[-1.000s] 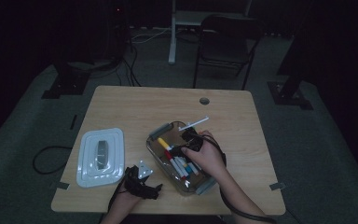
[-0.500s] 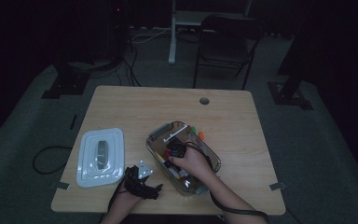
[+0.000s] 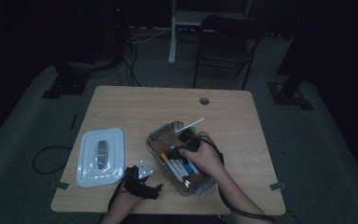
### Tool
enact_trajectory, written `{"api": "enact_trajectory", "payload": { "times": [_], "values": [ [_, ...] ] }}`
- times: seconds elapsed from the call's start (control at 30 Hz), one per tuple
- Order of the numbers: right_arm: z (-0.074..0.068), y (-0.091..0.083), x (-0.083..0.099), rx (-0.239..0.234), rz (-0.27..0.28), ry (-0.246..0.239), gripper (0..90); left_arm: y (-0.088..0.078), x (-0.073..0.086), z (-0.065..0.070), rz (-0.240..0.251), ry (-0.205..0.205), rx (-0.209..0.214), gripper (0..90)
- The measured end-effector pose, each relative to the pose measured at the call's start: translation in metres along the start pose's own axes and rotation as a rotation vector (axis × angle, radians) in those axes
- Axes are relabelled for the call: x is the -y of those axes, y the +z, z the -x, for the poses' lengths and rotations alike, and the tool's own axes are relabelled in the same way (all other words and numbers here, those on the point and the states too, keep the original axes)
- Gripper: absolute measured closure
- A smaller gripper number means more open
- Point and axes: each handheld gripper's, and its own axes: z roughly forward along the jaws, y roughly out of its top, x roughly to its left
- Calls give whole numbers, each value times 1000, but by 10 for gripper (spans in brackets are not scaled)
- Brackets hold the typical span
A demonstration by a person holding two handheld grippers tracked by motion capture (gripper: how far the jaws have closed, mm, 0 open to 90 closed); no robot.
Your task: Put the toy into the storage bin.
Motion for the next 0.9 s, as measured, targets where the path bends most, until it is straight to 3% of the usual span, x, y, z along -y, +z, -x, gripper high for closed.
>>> {"api": "enact_trajectory", "payload": {
  "times": [0.07, 0.23, 0.47, 0.57, 0.67, 0.77, 0.9],
  "values": [
    [7, -18, 0, 21, 60, 2, 571, 0, 0, 0, 0, 0, 0, 5],
    [37, -53, 6, 115, 132, 27, 529, 0, 0, 0, 0, 0, 0, 5],
    [84, -75, 23, 207, 180, 121, 538, 0, 0, 0, 1, 0, 0, 5],
    [103, -71, 32, 251, 171, 172, 550, 0, 0, 0, 1, -1, -1, 5],
    [120, -57, 43, 286, 130, 211, 573, 0, 0, 0, -1, 1, 0, 5],
    [130, -43, 49, 290, 94, 242, 599, 0, 0, 0, -1, 1, 0, 5],
    [146, -12, 59, 300, 53, 283, 607, 0, 0, 0, 0, 1, 0, 5]
  ]
}}
